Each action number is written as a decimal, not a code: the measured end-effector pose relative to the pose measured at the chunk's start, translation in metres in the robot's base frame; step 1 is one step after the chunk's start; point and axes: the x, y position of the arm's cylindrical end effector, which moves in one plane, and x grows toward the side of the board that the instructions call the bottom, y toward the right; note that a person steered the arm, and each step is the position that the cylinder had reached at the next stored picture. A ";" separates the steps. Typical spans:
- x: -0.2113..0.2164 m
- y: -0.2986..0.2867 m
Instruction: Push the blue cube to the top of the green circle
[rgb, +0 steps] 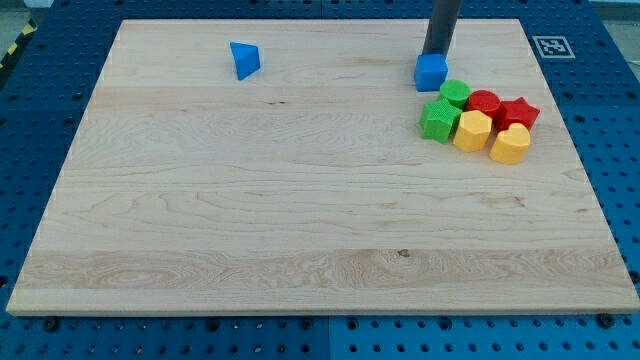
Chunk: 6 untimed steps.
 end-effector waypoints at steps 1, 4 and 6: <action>0.000 -0.032; 0.020 -0.035; 0.023 -0.026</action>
